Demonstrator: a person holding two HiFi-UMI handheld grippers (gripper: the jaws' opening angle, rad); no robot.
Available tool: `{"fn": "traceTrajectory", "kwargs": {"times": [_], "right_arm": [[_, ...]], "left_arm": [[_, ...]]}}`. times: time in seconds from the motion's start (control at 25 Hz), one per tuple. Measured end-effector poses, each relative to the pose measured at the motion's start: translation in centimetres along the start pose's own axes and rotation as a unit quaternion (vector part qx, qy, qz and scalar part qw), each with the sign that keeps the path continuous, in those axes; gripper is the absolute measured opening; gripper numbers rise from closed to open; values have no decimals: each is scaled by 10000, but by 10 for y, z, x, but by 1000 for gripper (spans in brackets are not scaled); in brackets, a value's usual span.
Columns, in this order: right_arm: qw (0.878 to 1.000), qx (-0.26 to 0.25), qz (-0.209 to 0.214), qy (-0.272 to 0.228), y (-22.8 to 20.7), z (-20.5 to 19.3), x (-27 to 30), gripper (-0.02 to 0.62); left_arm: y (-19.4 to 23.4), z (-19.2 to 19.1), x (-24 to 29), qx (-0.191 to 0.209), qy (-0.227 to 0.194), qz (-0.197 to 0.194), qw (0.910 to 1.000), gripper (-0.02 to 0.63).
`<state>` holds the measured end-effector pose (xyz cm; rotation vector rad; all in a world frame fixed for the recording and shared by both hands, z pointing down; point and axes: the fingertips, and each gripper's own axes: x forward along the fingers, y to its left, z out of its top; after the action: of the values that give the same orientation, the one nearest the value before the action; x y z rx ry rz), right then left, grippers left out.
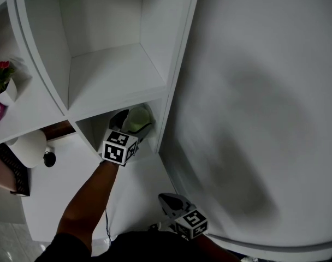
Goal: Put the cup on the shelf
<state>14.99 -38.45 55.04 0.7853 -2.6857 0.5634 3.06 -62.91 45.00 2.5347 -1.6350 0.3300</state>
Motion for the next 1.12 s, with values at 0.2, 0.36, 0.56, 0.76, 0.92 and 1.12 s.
{"fn": "traceTrajectory", "kwargs": {"times": [0.2,0.36,0.56,0.76,0.92,1.12], "right_arm": [[9998,-170,52,-45,15,2,4,5],[9996,-224,121,-124,36,4,10,5],[9993,-298,175,-167,60,5,19,5],[9991,-278,232,-218,83,2,27,5],[9990,-270,284,-235,99,-1,33,5],[9983,-274,347,-379,119,4,40,5]], "left_arm": [[-6,2,-25,29,-17,-56,10000,392],[-11,-3,-52,13,-35,-144,9999,391],[-10,-13,-89,-122,-50,-203,9997,390],[-6,-27,-130,-129,23,-138,9998,268],[-6,-37,-162,-175,87,-122,9997,200],[-8,-54,-201,-353,171,-79,9992,79]]}}
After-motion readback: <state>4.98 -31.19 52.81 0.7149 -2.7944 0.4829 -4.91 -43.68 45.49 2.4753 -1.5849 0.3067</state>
